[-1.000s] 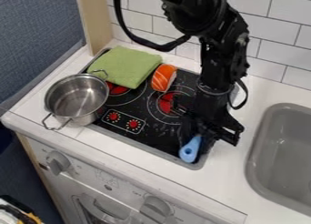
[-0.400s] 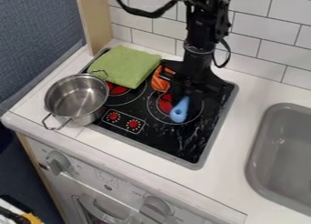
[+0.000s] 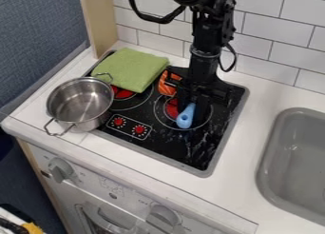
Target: Place the blue object on the right burner
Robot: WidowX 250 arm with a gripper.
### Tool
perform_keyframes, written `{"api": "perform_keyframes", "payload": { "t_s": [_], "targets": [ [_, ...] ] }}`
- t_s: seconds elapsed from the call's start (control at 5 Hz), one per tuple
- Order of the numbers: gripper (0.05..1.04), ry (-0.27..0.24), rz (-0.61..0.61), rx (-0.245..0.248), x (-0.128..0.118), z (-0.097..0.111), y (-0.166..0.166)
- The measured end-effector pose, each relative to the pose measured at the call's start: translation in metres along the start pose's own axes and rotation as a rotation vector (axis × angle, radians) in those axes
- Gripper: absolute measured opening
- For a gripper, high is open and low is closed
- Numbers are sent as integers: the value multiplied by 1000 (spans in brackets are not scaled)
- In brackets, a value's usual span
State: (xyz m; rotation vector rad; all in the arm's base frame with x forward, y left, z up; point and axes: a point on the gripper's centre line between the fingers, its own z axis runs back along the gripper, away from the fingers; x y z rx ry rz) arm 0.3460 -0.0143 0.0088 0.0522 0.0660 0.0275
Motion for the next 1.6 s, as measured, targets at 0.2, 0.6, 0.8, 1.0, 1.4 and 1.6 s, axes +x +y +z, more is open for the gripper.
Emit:
{"api": "perform_keyframes", "payload": {
  "t_s": [0.2,0.6,0.8,1.0,1.4,1.6],
  "targets": [
    [688,-7,-20,-18,-2,-1,-3],
    [1008,-119,-45,-53,-8,31,-4],
    [1003,-122,-45,-53,-11,31,-4],
    [1000,-150,-55,-49,-12,40,-3],
    [1000,-181,-62,-53,-14,55,-3],
    [1000,-174,-47,-52,-16,53,-3]
  ]
}}
